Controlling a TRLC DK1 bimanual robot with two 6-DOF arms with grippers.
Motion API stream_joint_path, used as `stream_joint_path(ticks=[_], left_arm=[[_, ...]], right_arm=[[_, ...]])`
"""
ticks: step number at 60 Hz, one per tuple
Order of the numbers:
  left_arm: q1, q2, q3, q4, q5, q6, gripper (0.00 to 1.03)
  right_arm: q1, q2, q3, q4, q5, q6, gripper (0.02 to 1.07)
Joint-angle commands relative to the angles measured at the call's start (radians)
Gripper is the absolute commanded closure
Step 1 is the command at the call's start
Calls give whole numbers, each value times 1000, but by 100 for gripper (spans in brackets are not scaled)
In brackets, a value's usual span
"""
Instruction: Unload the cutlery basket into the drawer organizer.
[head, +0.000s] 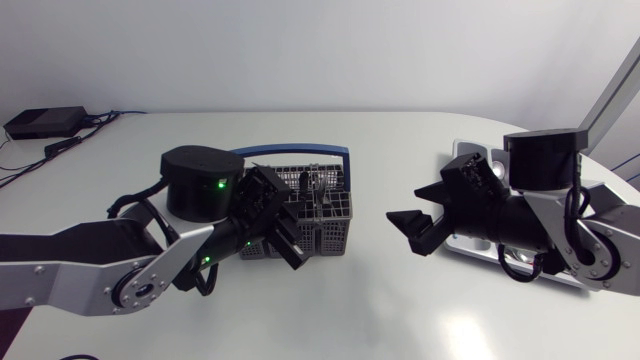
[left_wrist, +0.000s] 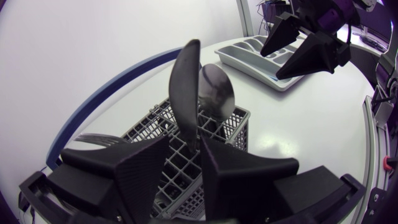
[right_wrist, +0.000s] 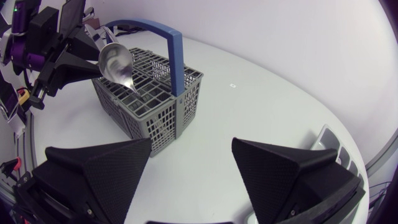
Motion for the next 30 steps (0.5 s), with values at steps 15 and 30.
stream_joint_path(ticks=[15, 30], left_arm=[[8, 34, 22, 8, -3, -18, 35], [16, 77, 70, 12, 9, -9, 33]], right_arm=[[9, 12, -28, 11, 8, -17, 14], [9, 12, -30, 11, 8, -17, 14]])
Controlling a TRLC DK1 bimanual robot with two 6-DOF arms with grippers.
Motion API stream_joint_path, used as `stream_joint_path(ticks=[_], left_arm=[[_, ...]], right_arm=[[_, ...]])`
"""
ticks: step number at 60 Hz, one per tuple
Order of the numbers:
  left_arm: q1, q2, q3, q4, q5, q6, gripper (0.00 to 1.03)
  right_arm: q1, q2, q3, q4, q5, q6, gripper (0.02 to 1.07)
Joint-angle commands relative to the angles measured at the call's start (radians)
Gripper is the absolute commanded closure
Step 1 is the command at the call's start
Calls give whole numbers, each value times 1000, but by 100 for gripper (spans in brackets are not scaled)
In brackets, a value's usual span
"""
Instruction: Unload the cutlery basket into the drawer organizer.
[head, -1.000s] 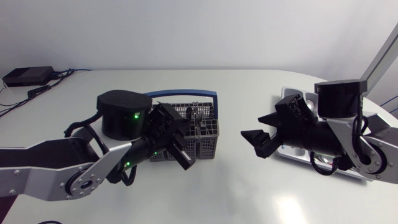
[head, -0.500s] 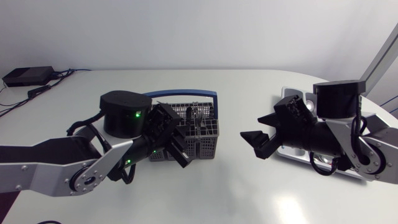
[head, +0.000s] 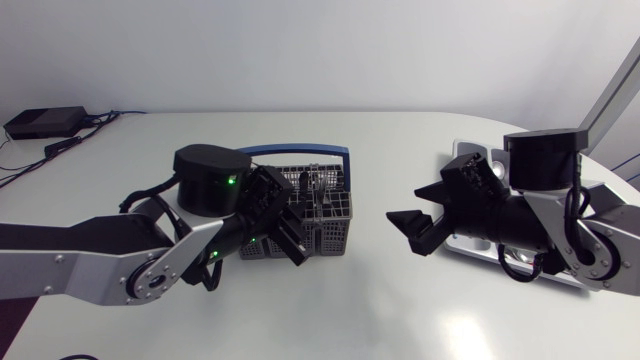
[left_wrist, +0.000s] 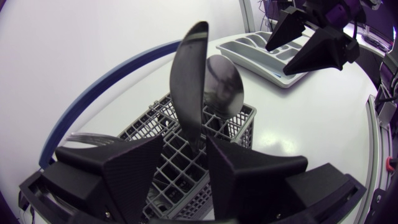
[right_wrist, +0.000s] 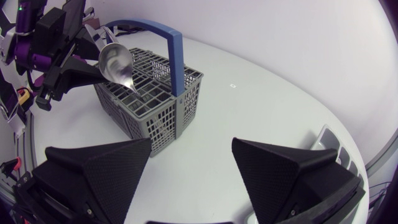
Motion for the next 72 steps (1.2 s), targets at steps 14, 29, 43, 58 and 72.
stream_joint_path(ticks=[14, 29, 43, 58, 72], left_arm=[[3, 35, 60, 14, 9, 3, 34], [3, 17, 45, 14, 9, 2, 53], [5, -26, 18, 2, 10, 0, 57], [8, -103, -24, -32, 15, 3, 57], [22, -126, -24, -64, 26, 3, 57]], right_arm=[[9, 17, -31, 12, 8, -19, 14], [9, 20, -38, 12, 8, -28, 13], [11, 17, -38, 12, 8, -30, 13], [12, 17, -41, 12, 8, -35, 13], [17, 15, -42, 12, 8, -35, 13]])
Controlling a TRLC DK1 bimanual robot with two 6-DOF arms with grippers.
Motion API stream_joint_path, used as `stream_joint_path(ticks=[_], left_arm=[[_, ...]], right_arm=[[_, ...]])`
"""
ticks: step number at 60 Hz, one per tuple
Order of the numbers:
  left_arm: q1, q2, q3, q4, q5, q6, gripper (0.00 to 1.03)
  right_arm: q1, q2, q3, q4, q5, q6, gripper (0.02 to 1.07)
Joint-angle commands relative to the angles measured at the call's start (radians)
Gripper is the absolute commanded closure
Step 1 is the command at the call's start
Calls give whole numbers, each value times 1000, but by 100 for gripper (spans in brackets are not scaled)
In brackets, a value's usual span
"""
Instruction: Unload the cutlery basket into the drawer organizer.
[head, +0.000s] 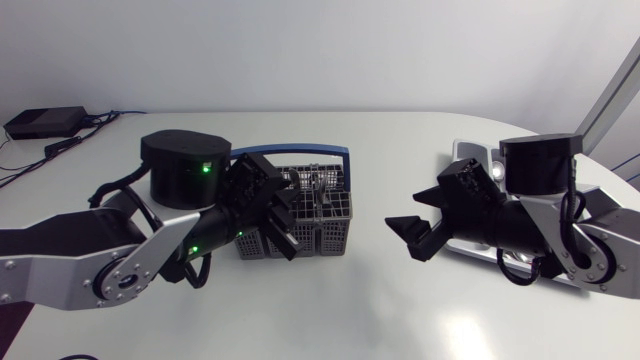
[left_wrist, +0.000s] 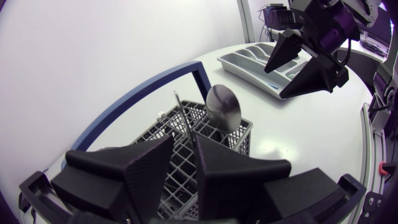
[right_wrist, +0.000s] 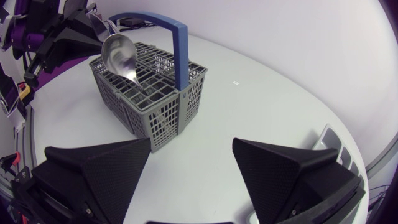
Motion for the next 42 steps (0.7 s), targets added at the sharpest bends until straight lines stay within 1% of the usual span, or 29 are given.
stream_joint_path(ticks=[1, 18, 31, 33, 40, 42], left_arm=[[10, -16, -17, -8, 4, 2, 57], [-24, -3, -1, -2, 2, -8, 56], [-22, 59, 31, 17, 2, -8, 57], [-24, 63, 34, 17, 2, -8, 60], [-18, 66, 40, 21, 2, -10, 80], [-16, 65, 40, 21, 2, -11, 80]], right_arm=[[10, 8, -28, 9, 7, -17, 13], [13, -1, -30, 7, 7, -17, 12], [12, -4, -33, 7, 7, -17, 12], [12, -4, -33, 7, 7, -18, 12], [12, -7, -33, 7, 7, -20, 12], [12, -7, -33, 7, 7, -20, 12]])
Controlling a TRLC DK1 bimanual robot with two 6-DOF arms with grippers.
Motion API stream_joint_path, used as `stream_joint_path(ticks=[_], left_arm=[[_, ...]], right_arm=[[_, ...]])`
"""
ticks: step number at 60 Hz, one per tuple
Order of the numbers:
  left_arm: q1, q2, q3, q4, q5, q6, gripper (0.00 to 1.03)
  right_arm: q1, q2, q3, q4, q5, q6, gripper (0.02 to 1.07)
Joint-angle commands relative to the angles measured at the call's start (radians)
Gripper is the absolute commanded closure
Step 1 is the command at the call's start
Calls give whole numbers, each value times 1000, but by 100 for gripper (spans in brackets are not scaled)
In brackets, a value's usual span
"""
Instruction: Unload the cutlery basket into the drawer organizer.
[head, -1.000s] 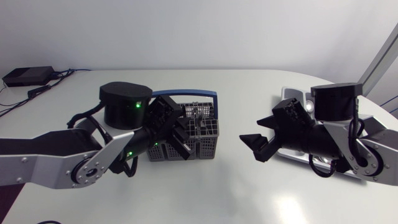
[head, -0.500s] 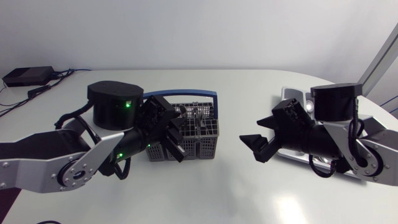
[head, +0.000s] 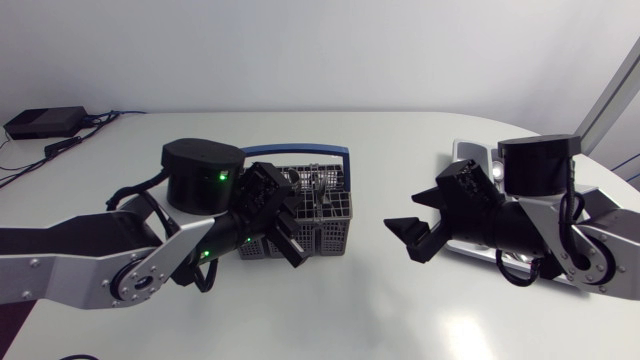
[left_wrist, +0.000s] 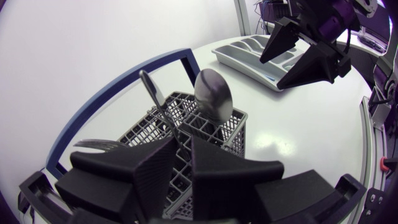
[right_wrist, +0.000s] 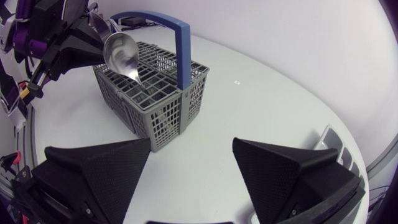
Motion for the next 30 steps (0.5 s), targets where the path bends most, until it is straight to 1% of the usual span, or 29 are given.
stream_joint_path(ticks=[1, 6, 9, 18, 26, 30], left_arm=[[5, 16, 36, 18, 3, -12, 80], [8, 16, 36, 21, 3, -17, 80], [11, 16, 37, 21, 3, -17, 83], [11, 30, 46, 22, 3, -19, 84], [11, 39, 49, 33, 3, -17, 87], [11, 41, 49, 41, 3, -17, 88]], right_arm=[[6, -7, -30, 7, 7, -19, 12], [6, -4, -31, 9, 7, -24, 12], [6, -4, -30, 9, 7, -24, 12], [7, -7, -30, 7, 7, -24, 12], [10, -20, -35, -1, 7, -25, 12], [16, -35, -41, -4, 6, -30, 12]])
